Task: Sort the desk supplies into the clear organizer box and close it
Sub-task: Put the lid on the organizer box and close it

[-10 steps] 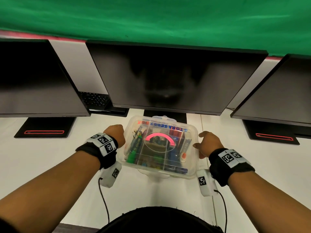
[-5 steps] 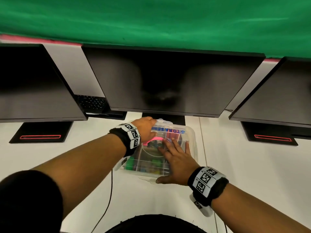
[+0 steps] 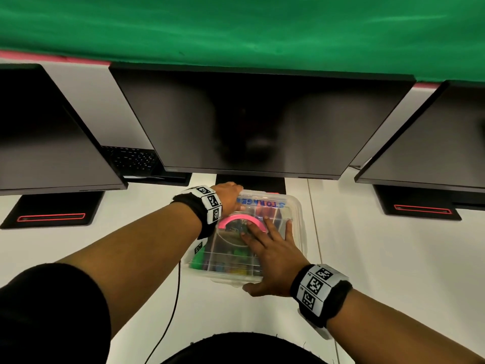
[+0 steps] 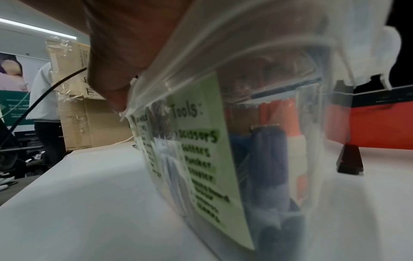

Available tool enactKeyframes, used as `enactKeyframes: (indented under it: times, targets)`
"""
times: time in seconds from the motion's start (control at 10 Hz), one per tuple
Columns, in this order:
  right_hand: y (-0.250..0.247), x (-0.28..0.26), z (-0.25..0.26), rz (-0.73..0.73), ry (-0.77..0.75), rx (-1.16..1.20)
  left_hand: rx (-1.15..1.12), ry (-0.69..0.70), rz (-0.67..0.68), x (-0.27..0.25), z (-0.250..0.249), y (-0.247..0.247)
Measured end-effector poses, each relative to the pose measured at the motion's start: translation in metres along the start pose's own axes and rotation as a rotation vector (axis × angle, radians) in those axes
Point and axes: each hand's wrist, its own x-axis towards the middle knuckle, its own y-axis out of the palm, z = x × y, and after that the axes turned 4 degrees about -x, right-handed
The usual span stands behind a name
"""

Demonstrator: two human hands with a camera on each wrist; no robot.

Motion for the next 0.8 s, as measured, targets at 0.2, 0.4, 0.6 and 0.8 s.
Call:
enactKeyframes:
  times: [0.2,0.4,0.6,0.8]
  targets:
    - [-0.003,0.0,0.004,0.014,-0.005,-0.009,-0.054,-0.035,0.027,0.003,0.001,-0.003]
    - [-0.004,-0.001,0.003,-0.011,-0.009,0.006,-0.016,-0.015,0.016,0.002,0.004,0.003]
    - [-0.007,-0.008,0.001,-0.056,-0.032,0.06,0.026,0.006,-0.01,-0.034,0.018,0.013]
    - [0.026,-0.047,-0.012,-0.557,0.117,0.471,-0.199,0.03,-0.172,-0.14,0.1,0.053]
